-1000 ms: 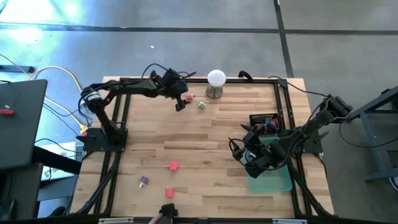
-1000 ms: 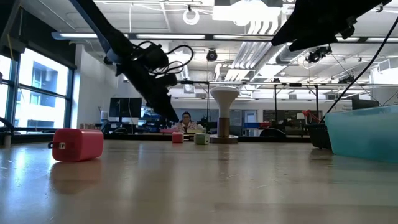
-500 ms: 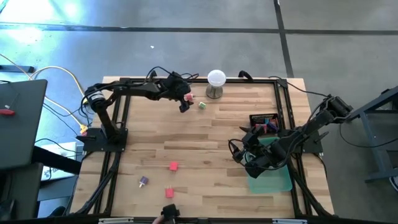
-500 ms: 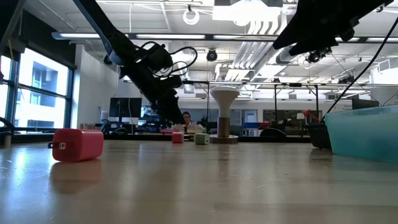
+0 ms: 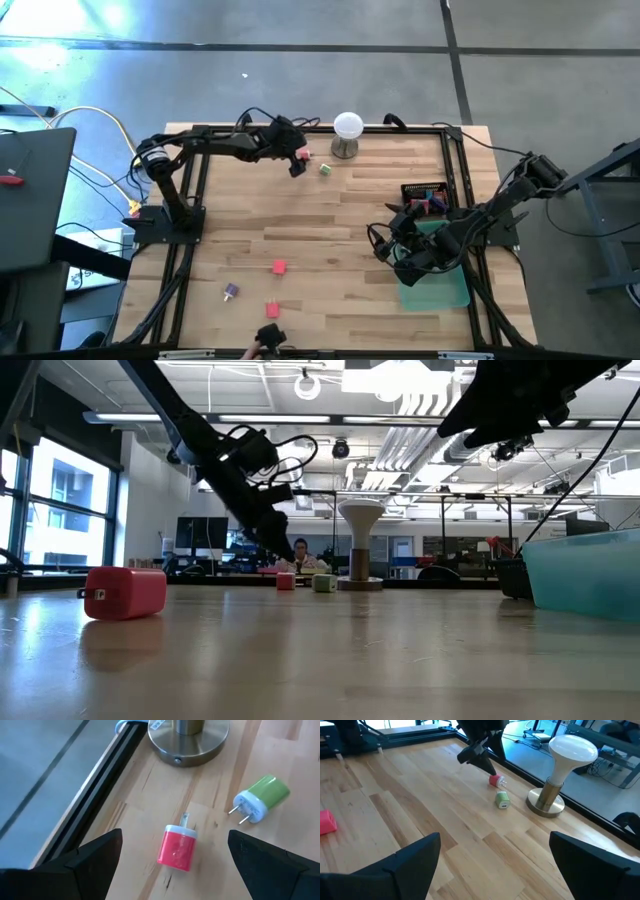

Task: Pick & Place Office items
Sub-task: Put the pink charger adapter into the green bin

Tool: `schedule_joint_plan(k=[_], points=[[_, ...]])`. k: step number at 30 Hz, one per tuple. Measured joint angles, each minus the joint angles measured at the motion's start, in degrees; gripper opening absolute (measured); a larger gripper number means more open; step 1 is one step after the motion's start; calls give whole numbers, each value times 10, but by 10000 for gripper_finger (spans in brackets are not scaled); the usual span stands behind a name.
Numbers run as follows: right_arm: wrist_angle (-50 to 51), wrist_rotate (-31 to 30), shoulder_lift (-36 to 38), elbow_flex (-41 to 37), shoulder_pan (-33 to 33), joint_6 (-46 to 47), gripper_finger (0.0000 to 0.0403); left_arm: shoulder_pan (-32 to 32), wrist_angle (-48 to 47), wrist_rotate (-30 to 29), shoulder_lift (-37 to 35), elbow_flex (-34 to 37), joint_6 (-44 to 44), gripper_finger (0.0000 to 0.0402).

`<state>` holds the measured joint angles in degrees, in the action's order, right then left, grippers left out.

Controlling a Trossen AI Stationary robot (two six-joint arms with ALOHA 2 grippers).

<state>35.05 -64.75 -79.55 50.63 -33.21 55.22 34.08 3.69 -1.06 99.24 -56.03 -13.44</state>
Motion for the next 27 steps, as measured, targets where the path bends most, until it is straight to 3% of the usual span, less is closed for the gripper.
schedule_joint_plan(k=[6,18,27], points=[[0,2,0,0,0,0,362,24,2,67,36,0,17,355],[0,6,-1,0,16,0,362,30,27,72,57,0,-12,355],[0,52,-7,0,33,0,362,19,31,66,59,0,1,355]])
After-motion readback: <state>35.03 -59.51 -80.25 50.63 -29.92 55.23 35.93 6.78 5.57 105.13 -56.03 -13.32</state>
